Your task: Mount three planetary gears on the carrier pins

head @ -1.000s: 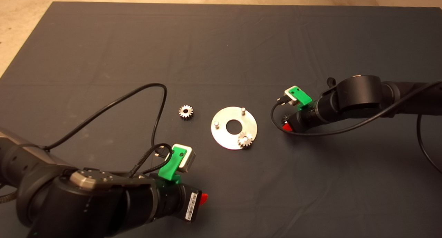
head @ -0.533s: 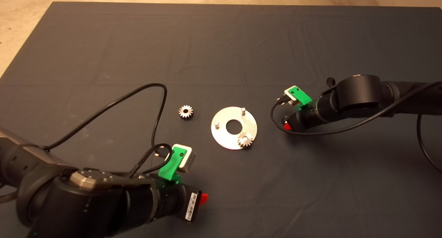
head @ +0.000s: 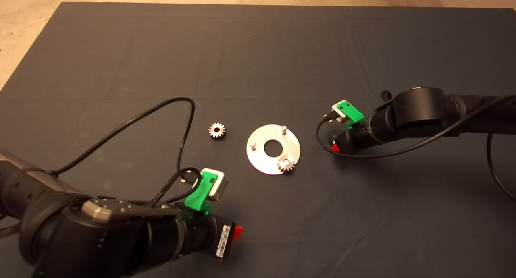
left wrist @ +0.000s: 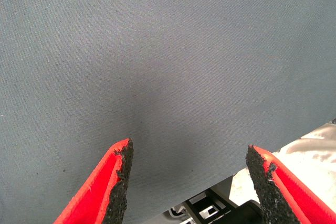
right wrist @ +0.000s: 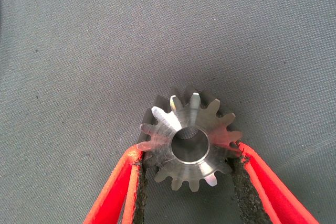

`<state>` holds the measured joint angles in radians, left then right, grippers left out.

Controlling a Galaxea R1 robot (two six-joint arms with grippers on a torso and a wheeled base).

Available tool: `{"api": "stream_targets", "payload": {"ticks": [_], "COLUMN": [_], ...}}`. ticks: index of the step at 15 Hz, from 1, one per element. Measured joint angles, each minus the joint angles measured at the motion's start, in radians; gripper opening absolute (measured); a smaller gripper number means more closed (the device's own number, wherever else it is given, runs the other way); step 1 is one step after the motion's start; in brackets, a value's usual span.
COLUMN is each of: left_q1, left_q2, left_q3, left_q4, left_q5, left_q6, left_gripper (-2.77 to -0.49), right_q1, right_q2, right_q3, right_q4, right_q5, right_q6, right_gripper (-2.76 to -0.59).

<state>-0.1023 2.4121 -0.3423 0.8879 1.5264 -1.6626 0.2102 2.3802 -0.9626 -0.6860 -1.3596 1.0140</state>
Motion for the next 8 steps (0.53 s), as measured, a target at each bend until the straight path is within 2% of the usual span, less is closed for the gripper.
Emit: {"api": "stream_targets", "payload": {"ticks": [5, 8], "left_q1": [0.000, 0.009], "left_q2": [0.000, 0.000], "left_q3": [0.000, 0.000], "left_q4": [0.000, 0.002], "left_q5": [0.000, 0.000], "left_q6": [0.000, 0.000], "left_gripper": [-1.77, -1.77], "right_q1": [0.000, 0.001], "right_q2": [0.000, 0.000], "right_q3": [-0.001, -0.001], "right_q4": [0.002, 0.003], "right_q5": [0.000, 0.000], "right_q6": [-0.003, -0.003], "right_gripper": [-2.47, -2.53]}}
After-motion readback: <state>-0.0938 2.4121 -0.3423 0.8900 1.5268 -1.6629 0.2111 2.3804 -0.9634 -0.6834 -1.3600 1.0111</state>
